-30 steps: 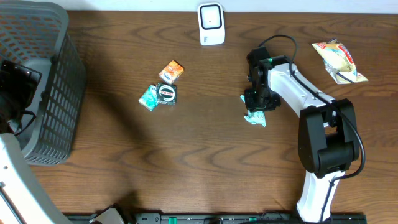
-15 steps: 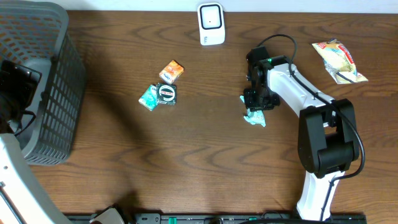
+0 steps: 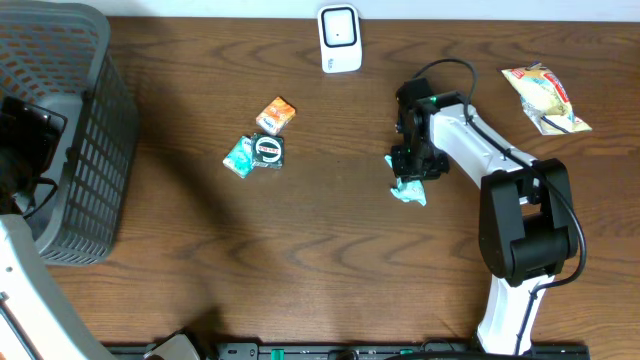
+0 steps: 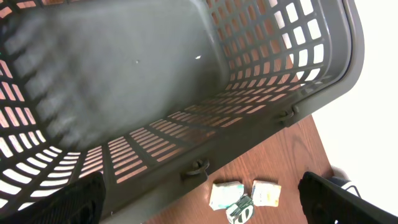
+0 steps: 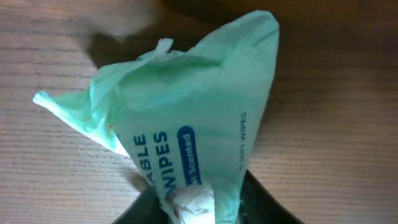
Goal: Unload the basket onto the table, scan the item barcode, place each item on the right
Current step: 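Regrasp the green wipes pack from above with the right gripper, then lift the wipes pack up to the white scanner with the right gripper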
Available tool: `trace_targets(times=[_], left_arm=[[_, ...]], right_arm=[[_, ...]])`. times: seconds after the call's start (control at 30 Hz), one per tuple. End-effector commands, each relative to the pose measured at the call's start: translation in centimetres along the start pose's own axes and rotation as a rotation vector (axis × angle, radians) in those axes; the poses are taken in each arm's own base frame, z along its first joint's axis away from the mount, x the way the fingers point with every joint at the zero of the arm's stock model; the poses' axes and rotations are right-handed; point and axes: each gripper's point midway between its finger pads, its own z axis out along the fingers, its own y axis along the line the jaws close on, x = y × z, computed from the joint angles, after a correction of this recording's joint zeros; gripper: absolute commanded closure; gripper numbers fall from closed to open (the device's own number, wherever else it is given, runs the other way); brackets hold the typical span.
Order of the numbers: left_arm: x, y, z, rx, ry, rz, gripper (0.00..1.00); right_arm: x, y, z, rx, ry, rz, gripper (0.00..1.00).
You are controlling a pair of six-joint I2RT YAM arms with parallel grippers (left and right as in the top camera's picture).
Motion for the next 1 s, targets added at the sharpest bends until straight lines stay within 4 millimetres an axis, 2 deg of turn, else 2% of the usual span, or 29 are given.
trace_targets(times=[0.0,0.07,0.2,0.33,0.5,0.63,0.83,0.97], left_arm=[[-0.3,-0.1,-0.6,0.006,-0.020,-0.009,0.03],[-0.3,-0.1,-0.6,0.006,-0.019,-0.009,0.02],[-0.3,-0.1,-0.6,0.006,-0.019,-0.009,0.02],[-0.3,-0.1,-0.6,0.006,-0.020,-0.009,0.02],[-0.3,-0.1,-0.6,0.006,-0.019,-0.009,0.02],[-0.3,-0.1,-0.6,0.006,-0.019,-0.009,0.02],[-0.3,-0.1,-0.6,0.006,-0.019,-0.009,0.02],[-0.3,-0.1,-0.6,0.006,-0.020,-0.009,0.02]], right_arm=[[0.9,0.3,0.9,-0.006,0.033,-0.001,0.89],[1.0,0.5,0.9,-0.020,0.036,-0.001,0.99],[0.5,0.9,0.5,-0.038,0.025,-0.001,0.99],[-0.9,1.3,-1.9,-0.047,-0.004,-0.002,0.99],[-3.8,2.9,-6.3,-0.126,-0.090,-0.009,0.99],[-6.6,3.9,-8.8,-0.166,-0.201,-0.021,0.99],[-10.0,5.0,-11.1,-0.131,-0.366,-0.060,0.99],[-12.0,7.1,-12.4,-0.143,-0.475,-0.133,0.99]])
